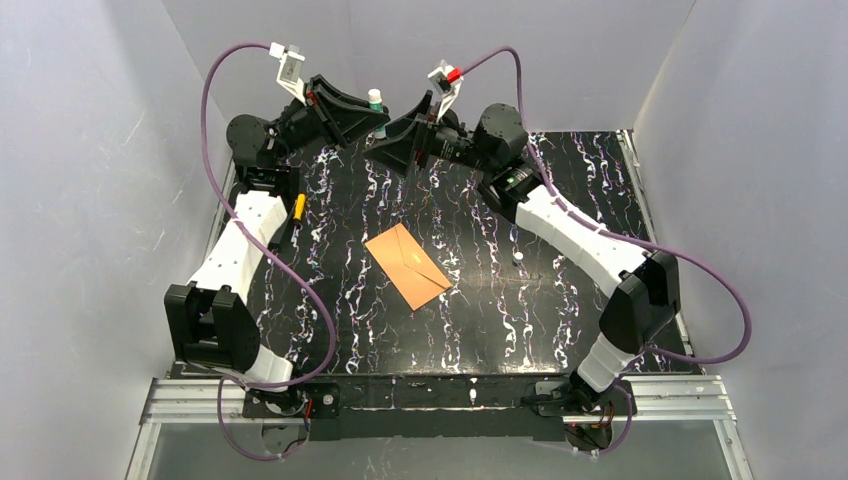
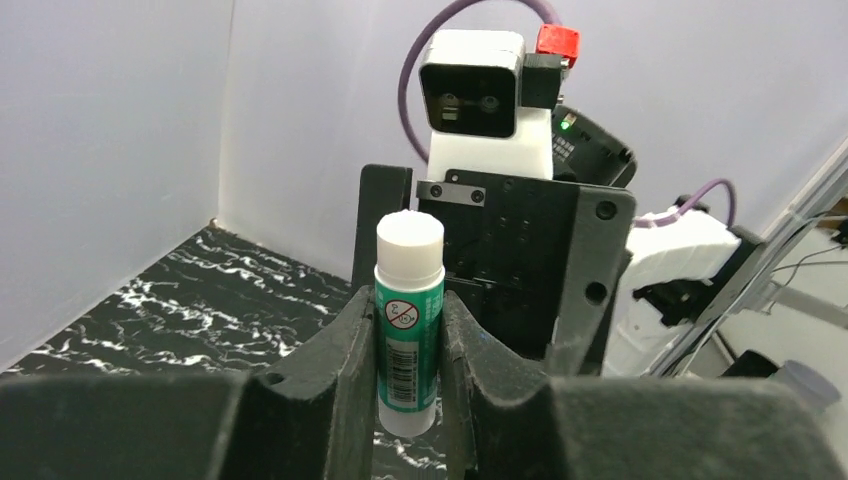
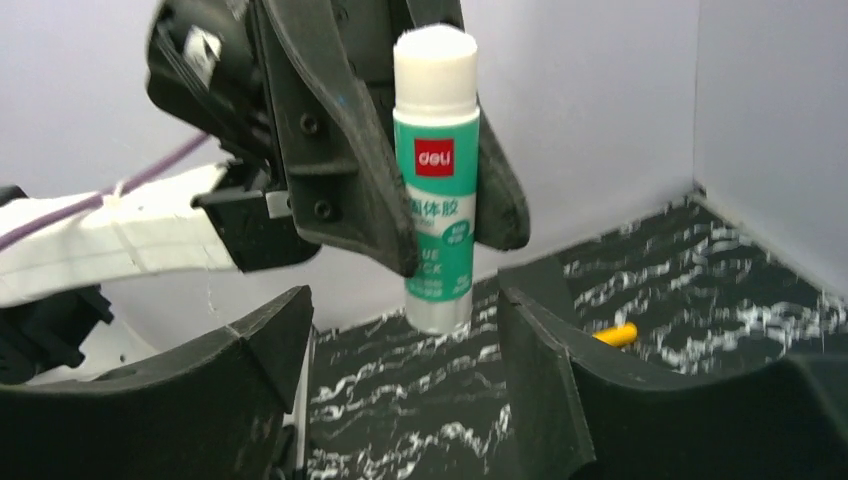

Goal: Place the letter into the envelope and seal it

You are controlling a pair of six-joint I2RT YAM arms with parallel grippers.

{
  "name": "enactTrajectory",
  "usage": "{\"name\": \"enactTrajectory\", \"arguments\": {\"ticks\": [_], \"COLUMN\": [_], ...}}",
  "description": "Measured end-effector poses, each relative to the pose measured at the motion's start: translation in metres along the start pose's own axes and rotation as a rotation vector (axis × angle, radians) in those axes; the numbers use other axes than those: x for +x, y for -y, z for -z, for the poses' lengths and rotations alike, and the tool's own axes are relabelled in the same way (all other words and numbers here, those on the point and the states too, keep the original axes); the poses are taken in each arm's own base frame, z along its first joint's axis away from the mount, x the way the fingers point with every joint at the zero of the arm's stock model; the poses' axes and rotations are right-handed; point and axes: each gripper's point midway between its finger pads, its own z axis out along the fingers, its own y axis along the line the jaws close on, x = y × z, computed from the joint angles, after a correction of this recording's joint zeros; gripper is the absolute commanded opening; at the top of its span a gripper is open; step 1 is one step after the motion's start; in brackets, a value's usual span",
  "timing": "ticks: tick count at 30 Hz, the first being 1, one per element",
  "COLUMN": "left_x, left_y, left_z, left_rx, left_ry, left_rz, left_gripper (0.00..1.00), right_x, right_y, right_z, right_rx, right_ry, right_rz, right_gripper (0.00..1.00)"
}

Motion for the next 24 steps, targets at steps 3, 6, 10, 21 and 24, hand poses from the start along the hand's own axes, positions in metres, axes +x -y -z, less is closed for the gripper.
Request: {"name": "enactTrajectory", "arguments": {"ticks": [3, 6, 10, 21, 24], "left_x": [0.011, 0.028, 0.061, 0.137, 0.152], "left_y": [-0.011, -0.028, -0.052, -0.074, -0.067], "left_z": [0.002, 0.008, 0.023, 0.069, 0.073], "left_rx": [-0.02, -0.062, -0.135, -0.315, -0.332], "left_ry": [-0.044, -0.096, -0.184, -0.388, -0.448], "left_rz": [-0.057, -0.099, -0.113, -0.099, -0.101], "left_gripper": [0.0, 0.0, 0.0, 0.0, 0.0], "right_x": [0.018, 0.024, 0.023, 0.031, 0.063], "right_y": [0.008, 0.021, 0.042, 0.144, 0.189], "right_z": [0.01, 0.024, 0.046, 0.155, 0.219], "right_rx": [0.057, 0.152, 0.328, 0.931, 1.157], "right_ry": [-0.092, -0.145, -0.161, -0.231, -0.333], "right_rz": [-0.019, -0.066, -0.144, -0.268, -0.271], "right_gripper": [0.78, 0.77, 0.77, 0.71, 0.69]}}
